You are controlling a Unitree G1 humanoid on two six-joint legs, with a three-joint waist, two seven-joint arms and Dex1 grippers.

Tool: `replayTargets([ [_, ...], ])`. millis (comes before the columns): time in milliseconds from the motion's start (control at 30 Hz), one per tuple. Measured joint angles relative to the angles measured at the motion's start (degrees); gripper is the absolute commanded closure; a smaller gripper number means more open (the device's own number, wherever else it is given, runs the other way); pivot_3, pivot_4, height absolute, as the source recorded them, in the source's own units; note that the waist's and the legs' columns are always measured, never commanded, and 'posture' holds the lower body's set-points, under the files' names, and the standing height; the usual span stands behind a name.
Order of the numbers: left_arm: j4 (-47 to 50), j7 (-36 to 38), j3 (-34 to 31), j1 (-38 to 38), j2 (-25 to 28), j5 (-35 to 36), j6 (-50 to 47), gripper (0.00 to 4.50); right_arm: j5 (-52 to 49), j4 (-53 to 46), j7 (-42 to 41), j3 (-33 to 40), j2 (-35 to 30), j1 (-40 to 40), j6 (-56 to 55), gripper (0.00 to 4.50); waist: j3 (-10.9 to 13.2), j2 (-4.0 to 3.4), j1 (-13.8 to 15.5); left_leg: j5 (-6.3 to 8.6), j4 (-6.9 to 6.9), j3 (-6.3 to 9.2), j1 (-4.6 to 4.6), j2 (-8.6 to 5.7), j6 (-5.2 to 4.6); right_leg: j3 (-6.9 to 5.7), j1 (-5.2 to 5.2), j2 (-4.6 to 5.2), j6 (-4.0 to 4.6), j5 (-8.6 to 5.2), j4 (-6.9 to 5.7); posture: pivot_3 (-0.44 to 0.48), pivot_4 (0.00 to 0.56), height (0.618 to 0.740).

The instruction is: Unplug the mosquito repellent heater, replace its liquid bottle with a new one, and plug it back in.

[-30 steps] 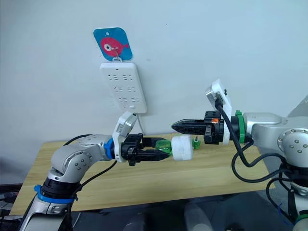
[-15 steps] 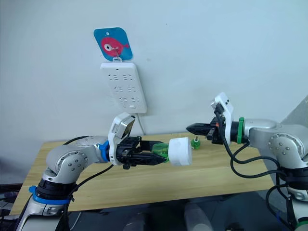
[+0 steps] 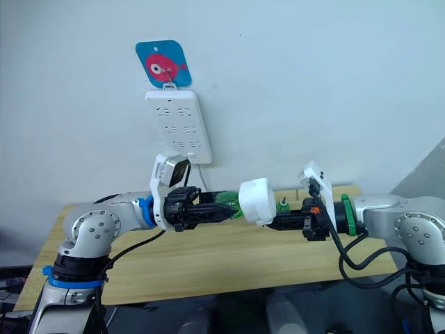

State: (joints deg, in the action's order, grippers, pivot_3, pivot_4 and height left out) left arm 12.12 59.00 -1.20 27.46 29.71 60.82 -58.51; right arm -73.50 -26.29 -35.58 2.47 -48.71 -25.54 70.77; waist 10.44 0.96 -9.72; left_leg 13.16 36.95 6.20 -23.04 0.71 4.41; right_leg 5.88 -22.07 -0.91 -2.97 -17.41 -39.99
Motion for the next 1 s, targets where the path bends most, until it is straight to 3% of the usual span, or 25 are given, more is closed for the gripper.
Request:
replayTargets([
  [1000, -0.7, -0.4, -0.6, 0.3, -0.2, -1.8, 3.0, 2.2, -10.9, 0.8, 7.0, 1.4, -0.1, -0.4, 1.0, 4.5, 0.0, 0.0, 0.0, 0.0, -0.01, -0.01, -0.01, 0.0, 0.0, 0.01, 0.0, 0.0, -0.02, -0.01, 0.01, -0.206, 0.095, 0.74],
])
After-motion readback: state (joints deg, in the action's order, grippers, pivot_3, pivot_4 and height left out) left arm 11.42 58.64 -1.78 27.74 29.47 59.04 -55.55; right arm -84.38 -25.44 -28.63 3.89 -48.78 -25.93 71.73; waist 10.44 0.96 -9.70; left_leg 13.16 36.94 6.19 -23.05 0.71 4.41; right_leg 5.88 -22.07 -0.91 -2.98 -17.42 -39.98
